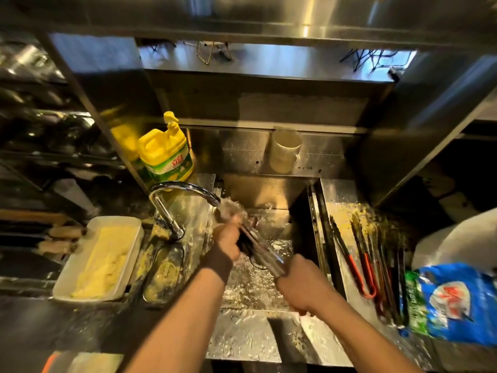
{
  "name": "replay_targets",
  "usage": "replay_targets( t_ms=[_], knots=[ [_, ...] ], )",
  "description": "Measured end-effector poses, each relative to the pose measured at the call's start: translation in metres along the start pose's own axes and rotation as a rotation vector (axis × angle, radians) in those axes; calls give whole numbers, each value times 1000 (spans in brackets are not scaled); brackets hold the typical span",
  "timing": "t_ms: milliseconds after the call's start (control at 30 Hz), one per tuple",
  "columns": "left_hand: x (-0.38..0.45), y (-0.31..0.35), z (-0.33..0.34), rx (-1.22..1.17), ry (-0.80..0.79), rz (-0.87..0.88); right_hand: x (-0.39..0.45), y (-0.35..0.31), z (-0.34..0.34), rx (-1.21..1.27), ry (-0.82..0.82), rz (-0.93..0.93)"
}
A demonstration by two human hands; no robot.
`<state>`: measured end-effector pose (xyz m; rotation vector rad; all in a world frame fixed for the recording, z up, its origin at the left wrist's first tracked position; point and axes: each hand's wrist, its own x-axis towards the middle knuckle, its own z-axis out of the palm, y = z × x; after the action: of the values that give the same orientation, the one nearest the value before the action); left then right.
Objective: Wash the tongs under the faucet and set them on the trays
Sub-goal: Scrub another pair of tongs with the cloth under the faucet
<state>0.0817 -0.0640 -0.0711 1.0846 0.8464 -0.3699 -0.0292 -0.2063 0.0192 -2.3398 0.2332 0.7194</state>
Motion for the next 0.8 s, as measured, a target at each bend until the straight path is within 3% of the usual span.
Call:
replay_targets(
  t_ms=[667, 800],
  knots=[
    [11, 2, 16, -61, -29, 27, 10, 0, -9, 17, 2, 13],
    [5, 1, 15, -45, -131, 15, 10, 2, -9, 44, 35, -17]
  ],
)
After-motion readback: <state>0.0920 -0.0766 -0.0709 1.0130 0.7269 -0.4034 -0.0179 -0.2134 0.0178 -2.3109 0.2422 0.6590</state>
